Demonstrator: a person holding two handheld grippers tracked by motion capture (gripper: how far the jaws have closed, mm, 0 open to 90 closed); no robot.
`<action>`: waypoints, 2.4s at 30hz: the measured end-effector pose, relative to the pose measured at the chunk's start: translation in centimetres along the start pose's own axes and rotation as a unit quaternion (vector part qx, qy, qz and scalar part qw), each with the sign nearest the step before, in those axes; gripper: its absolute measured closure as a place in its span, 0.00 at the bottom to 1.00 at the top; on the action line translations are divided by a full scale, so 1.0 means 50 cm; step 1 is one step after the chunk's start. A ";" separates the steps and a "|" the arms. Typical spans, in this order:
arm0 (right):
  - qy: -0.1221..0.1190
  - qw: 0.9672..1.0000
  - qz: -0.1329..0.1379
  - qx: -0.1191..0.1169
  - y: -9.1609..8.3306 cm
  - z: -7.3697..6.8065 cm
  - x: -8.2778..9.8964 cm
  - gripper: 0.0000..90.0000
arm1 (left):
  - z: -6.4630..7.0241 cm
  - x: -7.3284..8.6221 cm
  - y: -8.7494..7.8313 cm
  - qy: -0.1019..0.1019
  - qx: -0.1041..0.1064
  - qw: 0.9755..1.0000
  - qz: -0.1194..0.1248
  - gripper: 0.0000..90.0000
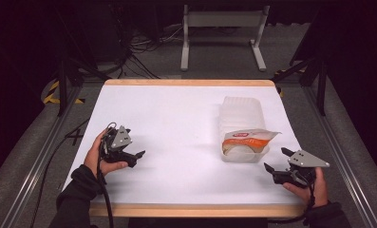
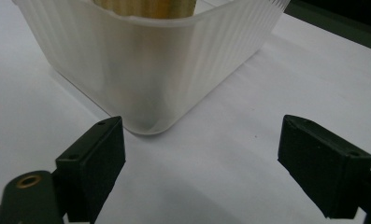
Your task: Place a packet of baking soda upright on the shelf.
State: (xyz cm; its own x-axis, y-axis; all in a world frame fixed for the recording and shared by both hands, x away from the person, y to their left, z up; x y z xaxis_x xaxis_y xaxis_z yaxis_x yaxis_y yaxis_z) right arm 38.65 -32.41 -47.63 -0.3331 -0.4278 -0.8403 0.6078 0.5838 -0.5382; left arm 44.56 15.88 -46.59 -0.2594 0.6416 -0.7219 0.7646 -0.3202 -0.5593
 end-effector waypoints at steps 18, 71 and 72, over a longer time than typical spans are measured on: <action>-0.001 1.000 -0.006 0.001 0.003 0.000 0.004 0.17 | -0.033 0.110 -0.042 -0.044 -0.011 0.999 -0.018 0.10; 0.004 1.000 0.003 0.012 -0.009 0.005 0.004 0.17 | -0.084 0.214 -0.143 -0.201 -0.031 0.977 0.071 0.10; 0.004 1.000 0.003 0.011 -0.008 0.004 0.004 0.17 | -0.084 0.213 -0.143 -0.198 -0.033 0.977 0.070 0.10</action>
State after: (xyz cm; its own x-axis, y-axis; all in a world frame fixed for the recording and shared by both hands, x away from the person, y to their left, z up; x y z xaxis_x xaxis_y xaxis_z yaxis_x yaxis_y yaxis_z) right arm 38.51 -32.87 -47.56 -0.3356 -0.4193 -0.8436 0.6255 0.5705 -0.5323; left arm 38.82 27.90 -48.59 -0.3471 0.2705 -0.8980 0.8422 -0.3313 -0.4254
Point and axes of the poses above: each handheld gripper's, and its own axes: y roughly forward along the jaws, x roughly out of its underside, z roughly to its right, the point moved 9 cm from there along y, roughly forward along the jaws, and after that the axes turned 15 degrees about -x, right-handed, at the moved point
